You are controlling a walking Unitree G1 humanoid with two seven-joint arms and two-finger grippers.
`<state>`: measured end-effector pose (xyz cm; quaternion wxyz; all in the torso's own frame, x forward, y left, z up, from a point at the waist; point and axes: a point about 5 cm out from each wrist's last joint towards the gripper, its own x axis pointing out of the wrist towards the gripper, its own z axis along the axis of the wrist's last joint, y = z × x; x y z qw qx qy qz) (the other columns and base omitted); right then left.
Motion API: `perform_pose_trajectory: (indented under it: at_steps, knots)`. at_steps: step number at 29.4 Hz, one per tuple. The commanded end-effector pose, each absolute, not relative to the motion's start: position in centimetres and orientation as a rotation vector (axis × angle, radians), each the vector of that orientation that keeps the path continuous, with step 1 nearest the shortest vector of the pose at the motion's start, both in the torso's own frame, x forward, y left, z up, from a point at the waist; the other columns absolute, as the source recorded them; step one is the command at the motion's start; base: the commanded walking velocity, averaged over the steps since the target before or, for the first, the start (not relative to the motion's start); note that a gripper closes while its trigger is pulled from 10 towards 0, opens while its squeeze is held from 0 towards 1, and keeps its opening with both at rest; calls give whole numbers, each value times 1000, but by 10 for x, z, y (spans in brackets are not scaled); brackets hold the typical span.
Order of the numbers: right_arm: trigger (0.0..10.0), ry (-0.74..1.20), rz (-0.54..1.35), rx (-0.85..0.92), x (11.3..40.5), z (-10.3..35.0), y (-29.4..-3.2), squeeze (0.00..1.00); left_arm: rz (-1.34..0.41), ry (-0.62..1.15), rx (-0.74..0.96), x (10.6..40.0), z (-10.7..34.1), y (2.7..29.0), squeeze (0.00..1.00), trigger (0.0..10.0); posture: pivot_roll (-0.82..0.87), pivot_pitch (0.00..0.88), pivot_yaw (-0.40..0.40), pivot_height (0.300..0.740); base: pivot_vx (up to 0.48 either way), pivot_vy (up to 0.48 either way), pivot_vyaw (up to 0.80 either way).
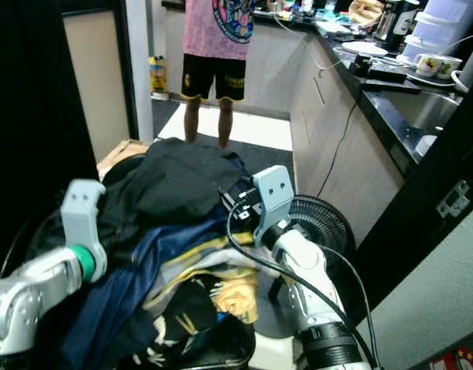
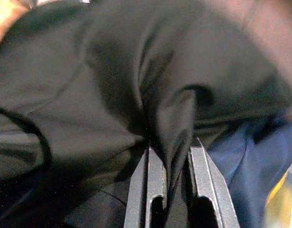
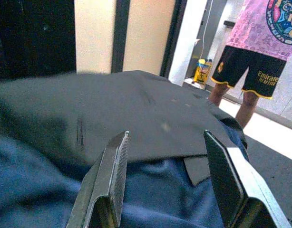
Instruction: Clothes washing
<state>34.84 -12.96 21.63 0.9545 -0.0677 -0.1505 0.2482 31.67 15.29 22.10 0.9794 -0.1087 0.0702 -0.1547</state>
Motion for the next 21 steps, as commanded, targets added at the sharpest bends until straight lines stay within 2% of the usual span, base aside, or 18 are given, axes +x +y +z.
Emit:
perform_pose_trajectory:
  at_steps: [1,2,3,5,6,8,9,11,14,20,21]
  knots:
    - [10000,-290,501,-138,348,214,-132,0,-292,-59,-255,319,255,154,0,0,-4,63,-40,740,0,0,0]
    - [10000,-290,501,-138,348,214,-132,0,-292,-59,-255,319,255,154,0,0,-4,63,-40,740,0,0,0]
    - [10000,-291,502,-137,348,214,-132,0,-224,-164,-296,322,271,162,0,8000,-3,62,-41,740,0,0,0]
    - [10000,-291,502,-137,348,214,-132,0,-224,-164,-296,322,271,162,0,8000,-3,62,-41,740,0,0,0]
    - [10000,-291,502,-135,348,214,-131,0,-159,-259,-328,322,286,171,0,10000,-5,63,-40,740,0,0,0]
    - [10000,-291,502,-135,348,214,-131,0,-159,-259,-328,322,286,171,0,10000,-5,63,-40,740,0,0,0]
    - [10000,-292,502,-135,348,214,-131,0,-142,-346,-328,320,298,176,0,10000,-5,62,-40,740,0,0,0]
    - [10000,-292,502,-135,348,214,-131,0,-142,-346,-328,320,298,176,0,10000,-5,62,-40,740,0,0,0]
    - [10000,-292,501,-133,348,214,-131,0,-107,-442,-312,314,310,181,0,10000,-5,61,-38,740,0,0,0]
    - [10000,-291,501,-132,348,214,-131,0,-79,-466,-318,313,312,185,0,10000,-6,63,-39,740,0,0,0]
    - [10000,-290,502,-132,348,214,-131,0,-56,-401,-263,317,304,186,0,10000,-2,64,-39,740,0,0,0]
